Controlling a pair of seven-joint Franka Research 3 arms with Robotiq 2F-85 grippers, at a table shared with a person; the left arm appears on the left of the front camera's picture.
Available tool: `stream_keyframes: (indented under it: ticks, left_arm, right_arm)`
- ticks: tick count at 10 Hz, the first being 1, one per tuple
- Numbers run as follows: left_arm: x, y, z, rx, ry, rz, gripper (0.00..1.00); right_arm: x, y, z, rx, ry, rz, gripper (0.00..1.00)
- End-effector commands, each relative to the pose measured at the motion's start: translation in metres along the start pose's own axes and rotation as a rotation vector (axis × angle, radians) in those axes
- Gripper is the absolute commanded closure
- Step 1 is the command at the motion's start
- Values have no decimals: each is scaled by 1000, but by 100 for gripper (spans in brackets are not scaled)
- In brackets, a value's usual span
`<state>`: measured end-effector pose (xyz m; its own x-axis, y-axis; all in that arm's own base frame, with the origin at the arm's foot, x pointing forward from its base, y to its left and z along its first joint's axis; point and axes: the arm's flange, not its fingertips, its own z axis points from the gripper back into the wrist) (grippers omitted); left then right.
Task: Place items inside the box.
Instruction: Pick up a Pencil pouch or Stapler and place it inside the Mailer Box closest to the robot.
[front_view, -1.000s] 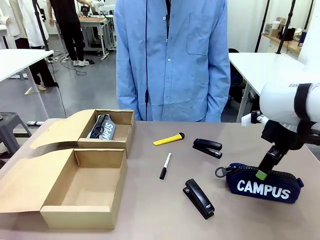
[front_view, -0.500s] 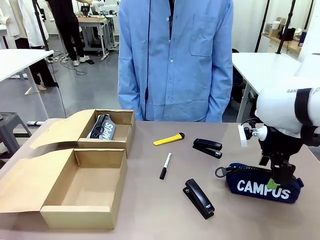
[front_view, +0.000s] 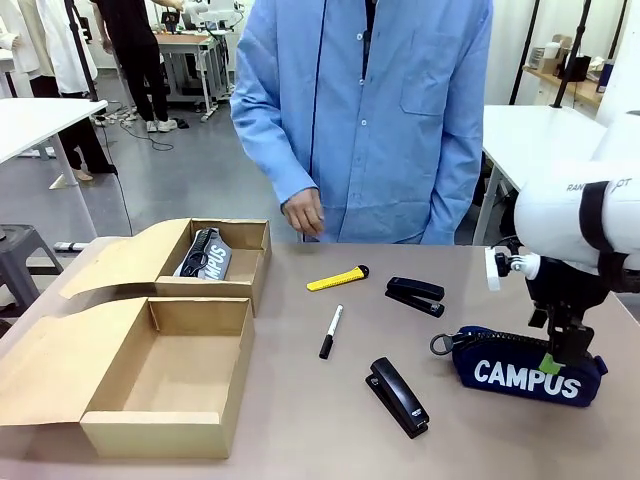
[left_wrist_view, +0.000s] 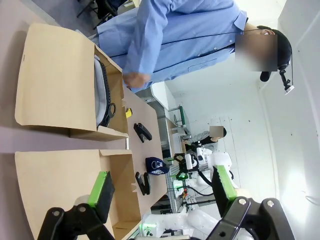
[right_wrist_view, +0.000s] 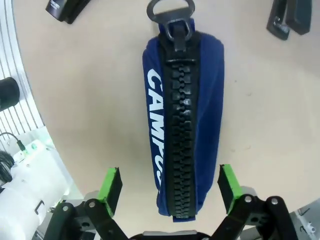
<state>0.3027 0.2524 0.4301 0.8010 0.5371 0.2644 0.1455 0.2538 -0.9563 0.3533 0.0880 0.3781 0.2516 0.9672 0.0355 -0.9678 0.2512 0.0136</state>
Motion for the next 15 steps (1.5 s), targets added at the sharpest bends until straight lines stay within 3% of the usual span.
stream_keyframes:
  ticks: [1,3,7,8,9,10,11,12,15]
  left_arm:
    - [-1,0,0,-17,-4,-21,0]
    - [-1,0,0,-17,-4,-21,0]
    - [-1,0,0,-17,-4,-21,0]
    - [-1,0,0,-17,-4,-21,0]
    - [-1,0,0,-17,-4,-21,0]
    - [-1,0,0,-17,-4,-21,0]
    - [-1,0,0,-17,-4,-21,0]
    - [-1,0,0,-17,-4,-21,0]
    - [-1,0,0,-17,-4,-21,0]
  right_arm:
    - [-6,2,-38,57,22,-48,0]
    - [-6,-1,-64,133,-2,-80,0]
    - [-7,1,-74,167,-13,-152,0]
    - [-7,1,-76,159,-21,-158,59]
    - [-7,1,-77,165,-27,-150,60]
    - [-7,1,-78,168,-30,-154,100]
    - [-7,2,-78,170,-25,-152,65]
    - [-7,3,-78,175,-26,-148,100]
    - [-5,6,-75,162,-27,-151,100]
